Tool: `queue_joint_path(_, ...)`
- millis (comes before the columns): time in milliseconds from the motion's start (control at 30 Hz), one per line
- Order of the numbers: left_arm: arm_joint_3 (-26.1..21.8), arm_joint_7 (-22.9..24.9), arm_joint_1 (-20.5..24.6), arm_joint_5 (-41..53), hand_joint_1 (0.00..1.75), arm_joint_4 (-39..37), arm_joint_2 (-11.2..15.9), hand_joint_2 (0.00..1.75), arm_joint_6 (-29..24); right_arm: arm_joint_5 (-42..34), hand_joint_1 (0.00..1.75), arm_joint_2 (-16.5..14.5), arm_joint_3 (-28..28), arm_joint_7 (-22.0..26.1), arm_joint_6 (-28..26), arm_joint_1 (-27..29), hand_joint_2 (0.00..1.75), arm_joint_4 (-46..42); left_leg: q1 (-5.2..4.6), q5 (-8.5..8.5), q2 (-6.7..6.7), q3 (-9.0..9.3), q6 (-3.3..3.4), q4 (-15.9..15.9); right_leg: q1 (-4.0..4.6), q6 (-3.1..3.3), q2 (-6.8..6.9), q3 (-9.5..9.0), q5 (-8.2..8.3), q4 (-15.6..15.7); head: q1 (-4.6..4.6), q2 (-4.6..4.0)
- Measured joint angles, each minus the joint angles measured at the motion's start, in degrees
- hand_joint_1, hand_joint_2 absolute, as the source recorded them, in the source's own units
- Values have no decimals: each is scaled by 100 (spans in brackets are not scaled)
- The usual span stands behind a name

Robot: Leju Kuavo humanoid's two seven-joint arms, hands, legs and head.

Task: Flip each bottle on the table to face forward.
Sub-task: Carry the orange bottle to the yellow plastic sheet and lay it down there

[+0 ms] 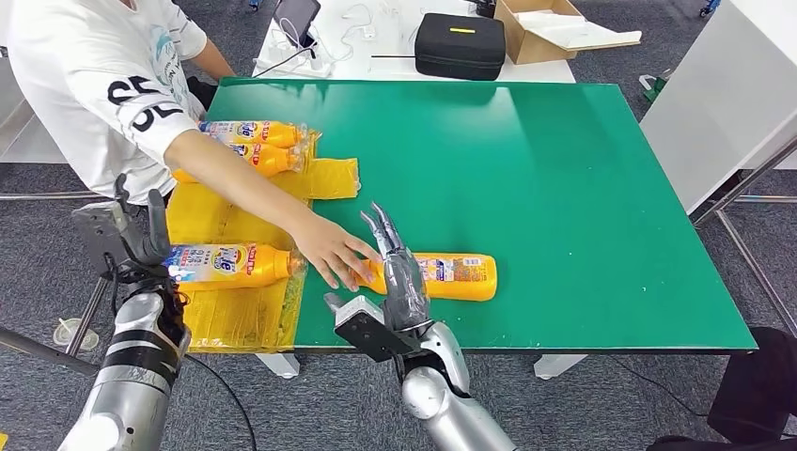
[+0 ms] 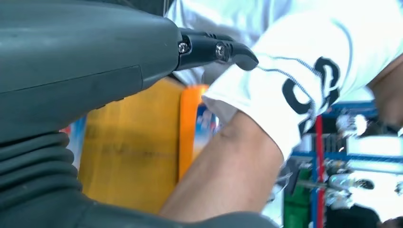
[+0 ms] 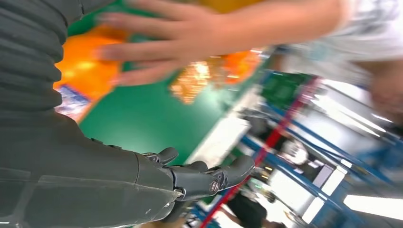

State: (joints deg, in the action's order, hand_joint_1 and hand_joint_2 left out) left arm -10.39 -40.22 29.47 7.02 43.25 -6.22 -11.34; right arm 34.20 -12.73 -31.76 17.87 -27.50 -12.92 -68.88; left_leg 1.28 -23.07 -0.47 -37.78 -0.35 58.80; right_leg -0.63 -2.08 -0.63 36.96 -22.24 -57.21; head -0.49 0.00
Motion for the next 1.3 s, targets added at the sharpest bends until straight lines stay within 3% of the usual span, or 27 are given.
queue_joint_path(300, -148, 22, -752, 71, 0, 859, -89, 175, -207, 830, 0, 683, 427, -1207, 629, -143, 175, 326, -5, -3, -6, -7, 3, 1, -5, -2, 4, 0, -1, 2, 0, 0)
queue_joint_path(533, -143, 9, -1158, 256, 0, 899, -178, 175, -255, 1049, 0, 1099, 817, -1455, 1109, -254, 175, 526, -3, -3, -5, -6, 2, 1, -2, -2, 2, 3, 0, 2, 0, 0)
queue_joint_path(967, -56, 9, -1213, 315, 0, 833, -258, 175, -172, 1025, 0, 1227, 914, -1527, 1604, -597, 175, 997, -3, -1, -5, -7, 4, 1, -2, -3, 3, 1, 0, 2, 1, 0)
queue_joint_path(1300, -12, 9, -1027, 240, 0, 511, -279, 175, -47, 910, 0, 1238, 901, -1590, 2258, -1511, 175, 2066, -3, 1, -2, 4, 4, 2, -2, -4, 2, -6, 3, 2, 0, 1)
